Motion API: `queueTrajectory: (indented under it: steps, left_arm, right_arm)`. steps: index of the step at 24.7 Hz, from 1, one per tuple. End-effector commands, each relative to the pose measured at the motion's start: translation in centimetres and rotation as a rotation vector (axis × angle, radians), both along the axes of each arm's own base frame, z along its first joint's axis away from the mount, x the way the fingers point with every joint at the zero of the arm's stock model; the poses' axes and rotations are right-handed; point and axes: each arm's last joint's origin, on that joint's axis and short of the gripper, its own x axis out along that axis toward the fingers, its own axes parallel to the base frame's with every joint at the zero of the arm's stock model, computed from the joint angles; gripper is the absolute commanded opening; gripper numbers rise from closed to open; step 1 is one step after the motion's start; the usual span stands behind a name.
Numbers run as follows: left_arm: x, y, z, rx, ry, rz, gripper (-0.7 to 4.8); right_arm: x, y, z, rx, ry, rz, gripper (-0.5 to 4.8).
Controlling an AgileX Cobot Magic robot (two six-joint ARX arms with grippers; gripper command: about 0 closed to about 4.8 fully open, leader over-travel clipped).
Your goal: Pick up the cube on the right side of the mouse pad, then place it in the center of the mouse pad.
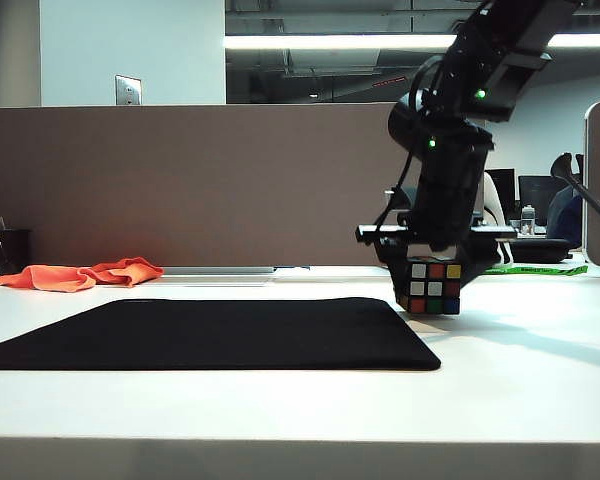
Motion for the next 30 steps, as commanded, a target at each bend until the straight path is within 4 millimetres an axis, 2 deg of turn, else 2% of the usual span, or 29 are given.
queueTrajectory:
  steps: [1, 2, 6, 11, 14, 18, 19, 26, 28, 30]
  left_arm:
    - [0.0, 0.0, 0.3, 0.001, -0.017, 0.002, -0.06]
    - [0.0, 0.0, 0.3, 0.001, -0.017, 0.002, -0.06]
    - [0.0, 0.0, 0.3, 0.001, -0.017, 0.002, -0.06]
    - [0.0, 0.0, 0.2, 0.001, -0.016, 0.002, -0.06]
    - [0.0, 0.0, 0.3, 0.001, -0.017, 0.003, -0.06]
    - [0.0, 0.0, 0.2, 0.001, -0.016, 0.003, -0.06]
    - [0.0, 0.0, 0.2, 0.001, -0.016, 0.006, -0.06]
    - [0.0, 0.0, 0.2, 0.001, -0.016, 0.006, -0.06]
    - [0.0, 0.0, 0.2, 0.001, -0.016, 0.006, -0.06]
    - [0.0, 0.0, 0.2, 0.001, -0.016, 0.006, -0.06]
  right_arm:
    - [0.2, 0.5, 2.2, 0.015, -0.040, 0.011, 3.13]
    - [0.4, 0.8, 3.0, 0.018, -0.045, 0.015, 3.13]
    - [0.5, 1.4, 4.3, 0.023, -0.064, 0.029, 3.13]
    - [0.3, 1.8, 4.8, 0.050, -0.060, 0.057, 3.13]
    - [-0.5, 3.1, 4.9, 0.095, -0.031, 0.123, 3.13]
    - [-1.6, 5.4, 5.0, 0.099, -0.030, 0.181, 3.13]
    - [-2.3, 6.8, 5.0, 0.104, -0.039, 0.216, 3.13]
    - [-4.9, 11.8, 5.5, 0.139, -0.097, 0.342, 3.14]
    - [-6.1, 13.7, 5.8, 0.163, -0.132, 0.392, 3.14]
    - [-6.6, 14.5, 5.8, 0.171, -0.141, 0.412, 3.14]
